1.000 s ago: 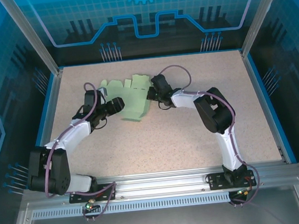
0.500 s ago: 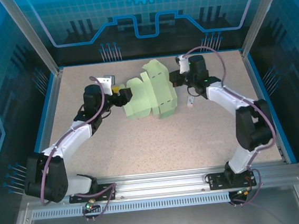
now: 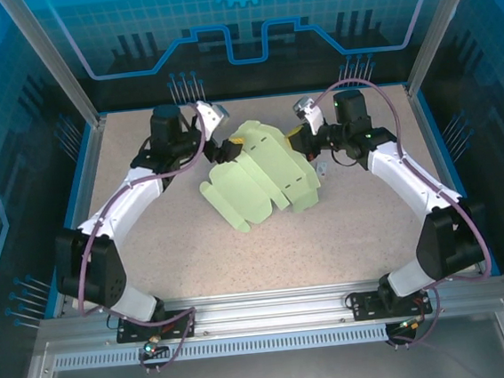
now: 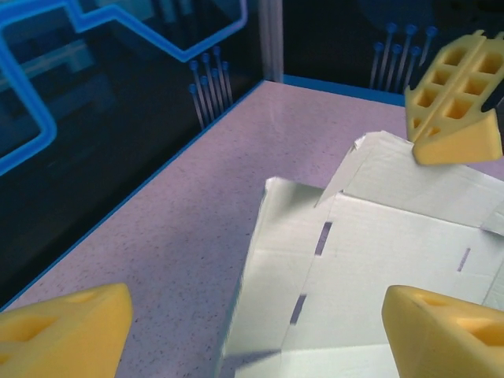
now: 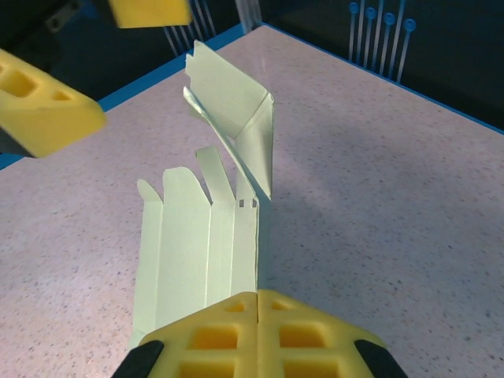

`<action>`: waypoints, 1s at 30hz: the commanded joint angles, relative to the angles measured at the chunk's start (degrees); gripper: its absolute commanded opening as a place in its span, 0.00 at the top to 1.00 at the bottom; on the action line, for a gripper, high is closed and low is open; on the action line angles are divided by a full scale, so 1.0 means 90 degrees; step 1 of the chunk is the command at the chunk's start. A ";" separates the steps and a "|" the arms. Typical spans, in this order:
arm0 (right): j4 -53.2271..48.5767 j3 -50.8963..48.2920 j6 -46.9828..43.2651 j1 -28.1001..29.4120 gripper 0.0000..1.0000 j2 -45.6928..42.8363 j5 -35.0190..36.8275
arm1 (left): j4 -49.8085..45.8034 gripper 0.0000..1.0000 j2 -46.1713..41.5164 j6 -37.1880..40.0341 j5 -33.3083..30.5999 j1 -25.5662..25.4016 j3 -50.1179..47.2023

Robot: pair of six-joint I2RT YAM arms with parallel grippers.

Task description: Fold the paper box

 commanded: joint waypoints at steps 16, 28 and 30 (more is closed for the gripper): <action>-0.0168 0.0292 -0.0683 0.0167 1.00 -0.0152 -0.0643 | -0.2437 0.90 0.0880 0.1447 0.1250 -0.0108 0.1415; -0.0988 0.0566 -0.1474 0.0035 0.52 -0.0004 -0.0569 | -0.3770 1.00 0.0384 0.2667 0.1200 -0.0086 0.1574; -0.1006 0.0477 -0.1575 -0.0014 0.48 -0.0090 -0.0738 | -0.3775 1.00 0.0308 0.2620 0.1133 -0.0054 0.1562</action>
